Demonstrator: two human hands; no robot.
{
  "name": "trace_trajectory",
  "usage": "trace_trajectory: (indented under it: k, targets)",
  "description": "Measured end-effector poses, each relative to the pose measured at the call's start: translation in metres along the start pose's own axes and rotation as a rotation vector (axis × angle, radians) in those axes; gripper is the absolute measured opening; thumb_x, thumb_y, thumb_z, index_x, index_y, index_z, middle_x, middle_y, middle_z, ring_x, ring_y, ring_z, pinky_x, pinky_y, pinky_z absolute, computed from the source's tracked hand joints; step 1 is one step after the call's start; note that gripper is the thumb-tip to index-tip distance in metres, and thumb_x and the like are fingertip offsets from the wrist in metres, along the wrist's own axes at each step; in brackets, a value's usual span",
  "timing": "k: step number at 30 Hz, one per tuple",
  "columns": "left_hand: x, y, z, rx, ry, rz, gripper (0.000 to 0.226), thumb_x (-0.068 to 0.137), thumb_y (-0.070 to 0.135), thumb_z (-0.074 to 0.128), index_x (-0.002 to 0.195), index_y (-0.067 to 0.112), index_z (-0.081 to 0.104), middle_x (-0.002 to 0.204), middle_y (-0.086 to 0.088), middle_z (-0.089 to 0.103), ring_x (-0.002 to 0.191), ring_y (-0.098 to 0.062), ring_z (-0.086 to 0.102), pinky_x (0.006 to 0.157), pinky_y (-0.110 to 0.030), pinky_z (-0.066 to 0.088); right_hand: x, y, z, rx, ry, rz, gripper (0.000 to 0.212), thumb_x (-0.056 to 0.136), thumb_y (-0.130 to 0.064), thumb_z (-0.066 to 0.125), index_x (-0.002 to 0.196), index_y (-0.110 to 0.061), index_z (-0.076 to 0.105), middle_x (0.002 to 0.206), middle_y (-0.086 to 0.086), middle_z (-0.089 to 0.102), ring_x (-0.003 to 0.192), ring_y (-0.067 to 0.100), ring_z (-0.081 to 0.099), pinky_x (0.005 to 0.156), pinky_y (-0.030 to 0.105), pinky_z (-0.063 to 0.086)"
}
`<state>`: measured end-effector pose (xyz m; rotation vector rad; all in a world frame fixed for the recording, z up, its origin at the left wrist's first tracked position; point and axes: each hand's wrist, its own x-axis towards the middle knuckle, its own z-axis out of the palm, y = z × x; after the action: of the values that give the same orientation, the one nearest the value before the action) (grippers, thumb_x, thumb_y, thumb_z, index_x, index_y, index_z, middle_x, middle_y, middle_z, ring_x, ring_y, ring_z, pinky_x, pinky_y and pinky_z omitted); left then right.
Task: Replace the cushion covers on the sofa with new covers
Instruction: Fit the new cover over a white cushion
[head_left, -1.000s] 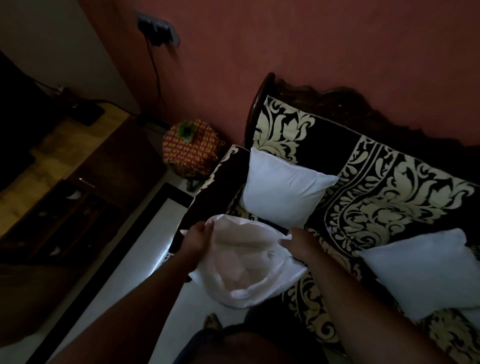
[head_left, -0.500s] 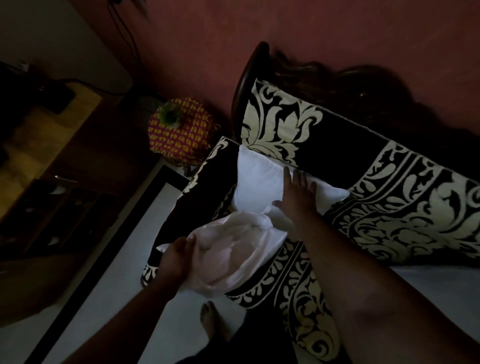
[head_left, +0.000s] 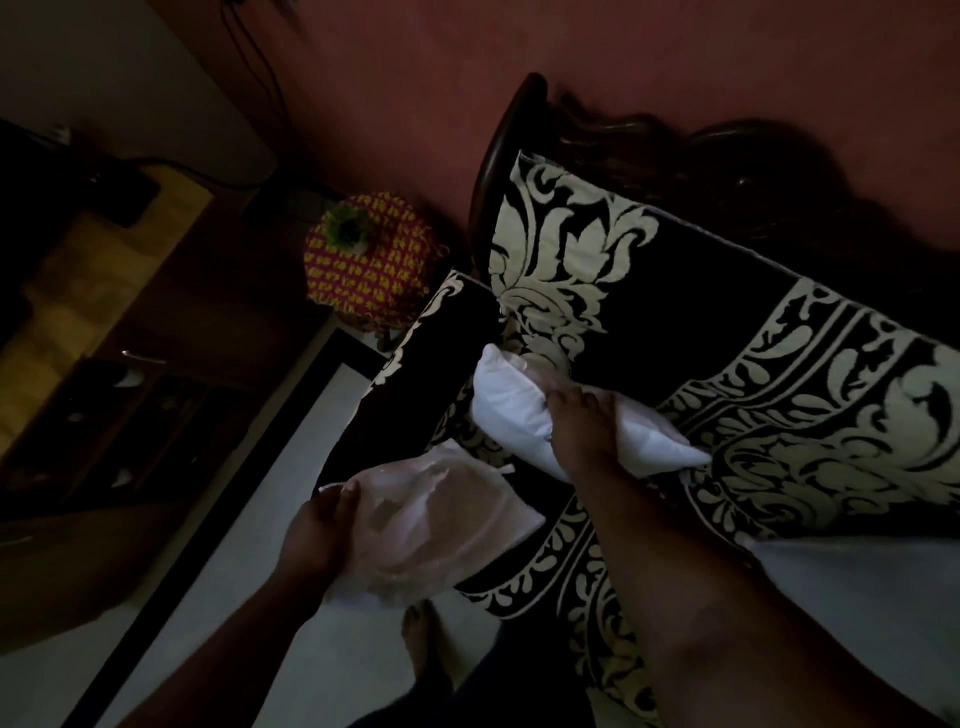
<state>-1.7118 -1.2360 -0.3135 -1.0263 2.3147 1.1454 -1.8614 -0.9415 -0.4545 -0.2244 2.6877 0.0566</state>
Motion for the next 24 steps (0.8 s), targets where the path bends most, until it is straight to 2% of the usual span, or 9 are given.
trace_trajectory:
  k: [3, 6, 9, 11, 14, 16, 18, 20, 24]
  targets:
    - [-0.004, -0.004, -0.011, -0.004, 0.004, 0.026, 0.04, 0.106, 0.04, 0.047, 0.085, 0.017, 0.072, 0.078, -0.007, 0.073, 0.076, -0.023, 0.068, 0.067, -0.031, 0.049, -0.025, 0.0, -0.008, 0.068, 0.067, 0.003, 0.025, 0.094, -0.022, 0.045, 0.115, -0.027, 0.058, 0.111, 0.003, 0.065, 0.098, 0.028, 0.064, 0.095, 0.047, 0.042]
    - [-0.004, -0.016, -0.017, 0.028, 0.005, 0.08, 0.042, 0.107, 0.038, 0.047, 0.088, 0.01, 0.072, 0.079, -0.01, 0.072, 0.077, -0.026, 0.068, 0.071, -0.036, 0.05, -0.062, 0.005, -0.017, 0.085, 0.164, 0.039, 0.018, 0.087, -0.021, 0.059, 0.104, -0.023, 0.055, 0.096, 0.003, 0.068, 0.091, 0.027, 0.066, 0.086, 0.045, 0.045]
    - [-0.008, -0.028, -0.021, 0.073, 0.003, 0.179, 0.04, 0.107, 0.032, 0.046, 0.085, 0.007, 0.068, 0.077, -0.012, 0.07, 0.079, -0.033, 0.068, 0.068, -0.037, 0.047, -0.109, 0.005, -0.038, 0.072, 0.171, 0.116, 0.042, 0.076, -0.027, 0.076, 0.107, -0.022, 0.048, 0.094, 0.003, 0.069, 0.09, 0.026, 0.067, 0.085, 0.042, 0.047]
    - [-0.013, -0.033, -0.026, 0.111, 0.02, 0.261, 0.039, 0.108, 0.032, 0.044, 0.083, 0.011, 0.065, 0.077, -0.013, 0.069, 0.08, -0.035, 0.067, 0.067, -0.035, 0.041, -0.14, 0.005, -0.05, 0.124, 0.184, 0.185, 0.066, 0.073, -0.038, 0.082, 0.122, -0.02, 0.042, 0.103, 0.004, 0.07, 0.097, 0.026, 0.068, 0.088, 0.04, 0.046]
    - [-0.023, -0.044, -0.039, 0.125, 0.058, 0.368, 0.041, 0.108, 0.036, 0.04, 0.092, 0.01, 0.069, 0.087, -0.014, 0.072, 0.083, -0.033, 0.066, 0.07, -0.033, 0.04, -0.189, 0.0, -0.06, 0.183, 0.247, 0.252, 0.107, 0.073, -0.047, 0.082, 0.153, -0.018, 0.017, 0.117, 0.005, 0.068, 0.104, 0.027, 0.067, 0.093, 0.041, 0.047]
    - [-0.027, -0.053, -0.046, 0.094, 0.084, 0.412, 0.043, 0.108, 0.039, 0.039, 0.102, 0.009, 0.07, 0.094, -0.015, 0.073, 0.089, -0.035, 0.067, 0.073, -0.034, 0.044, -0.223, -0.001, -0.063, 0.244, 0.253, 0.285, 0.113, 0.076, -0.051, 0.078, 0.159, -0.023, 0.007, 0.129, 0.005, 0.064, 0.112, 0.027, 0.064, 0.097, 0.042, 0.046]
    - [-0.034, -0.06, -0.054, 0.057, 0.082, 0.442, 0.045, 0.108, 0.041, 0.039, 0.106, 0.008, 0.07, 0.098, -0.018, 0.073, 0.094, -0.038, 0.067, 0.078, -0.038, 0.049, -0.265, -0.009, -0.069, 0.304, 0.274, 0.278, 0.107, 0.078, -0.056, 0.074, 0.16, -0.028, 0.011, 0.138, 0.004, 0.059, 0.12, 0.028, 0.06, 0.102, 0.045, 0.045]
    - [-0.039, -0.06, -0.059, 0.009, 0.087, 0.456, 0.044, 0.108, 0.037, 0.041, 0.104, 0.002, 0.069, 0.1, -0.023, 0.071, 0.096, -0.04, 0.066, 0.078, -0.038, 0.045, -0.304, -0.015, -0.074, 0.396, 0.357, 0.253, 0.098, 0.078, -0.056, 0.073, 0.157, -0.03, 0.022, 0.139, 0.004, 0.059, 0.12, 0.03, 0.06, 0.099, 0.044, 0.048]
    - [-0.054, -0.061, -0.075, -0.064, 0.094, 0.472, 0.045, 0.108, 0.035, 0.042, 0.102, -0.002, 0.068, 0.1, -0.025, 0.069, 0.096, -0.041, 0.065, 0.074, -0.034, 0.038, -0.382, -0.035, -0.085, 0.392, 0.553, 0.186, 0.082, 0.074, -0.047, 0.082, 0.143, -0.018, 0.047, 0.113, 0.008, 0.07, 0.099, 0.034, 0.067, 0.075, 0.038, 0.051]
